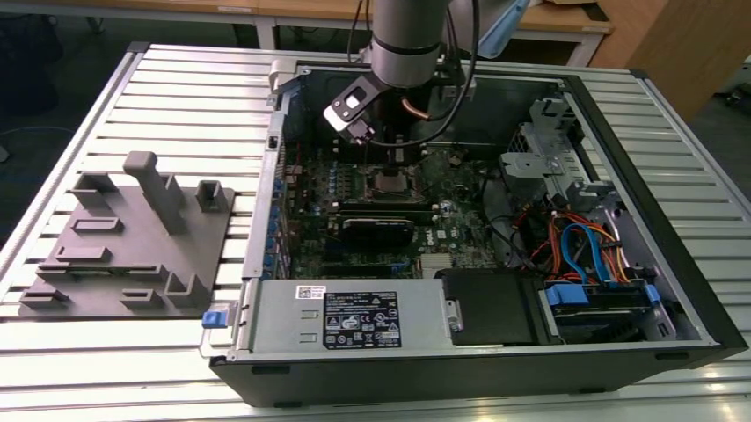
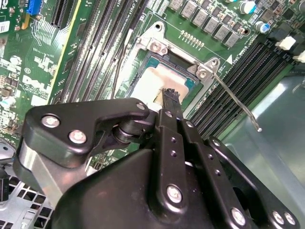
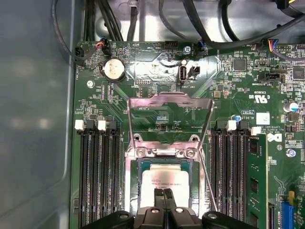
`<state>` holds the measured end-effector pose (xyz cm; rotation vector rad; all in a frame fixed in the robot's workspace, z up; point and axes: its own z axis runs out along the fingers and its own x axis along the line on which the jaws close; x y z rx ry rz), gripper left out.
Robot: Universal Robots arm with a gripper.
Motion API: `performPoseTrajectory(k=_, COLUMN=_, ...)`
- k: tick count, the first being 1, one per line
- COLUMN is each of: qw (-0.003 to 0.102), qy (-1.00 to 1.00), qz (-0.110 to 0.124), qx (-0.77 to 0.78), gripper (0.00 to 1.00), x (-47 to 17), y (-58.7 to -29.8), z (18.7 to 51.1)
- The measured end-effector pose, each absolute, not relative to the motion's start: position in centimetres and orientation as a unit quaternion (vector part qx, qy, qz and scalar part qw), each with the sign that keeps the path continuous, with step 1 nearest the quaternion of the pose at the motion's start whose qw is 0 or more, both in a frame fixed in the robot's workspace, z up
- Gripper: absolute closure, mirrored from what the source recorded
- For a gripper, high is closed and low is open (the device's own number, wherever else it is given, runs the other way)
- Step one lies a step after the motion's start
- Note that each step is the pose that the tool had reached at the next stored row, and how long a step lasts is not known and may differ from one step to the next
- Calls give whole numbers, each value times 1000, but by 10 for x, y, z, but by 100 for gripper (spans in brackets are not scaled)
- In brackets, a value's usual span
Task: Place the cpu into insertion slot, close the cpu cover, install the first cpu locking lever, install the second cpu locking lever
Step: 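Close the cpu cover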
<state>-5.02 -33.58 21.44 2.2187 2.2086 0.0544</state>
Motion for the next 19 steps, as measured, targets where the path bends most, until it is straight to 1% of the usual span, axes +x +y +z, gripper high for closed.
performPoseTrajectory(k=19, qw=5, qy=705, qz=17, qx=709, gripper=90, x=-50, y=-336, z=219)
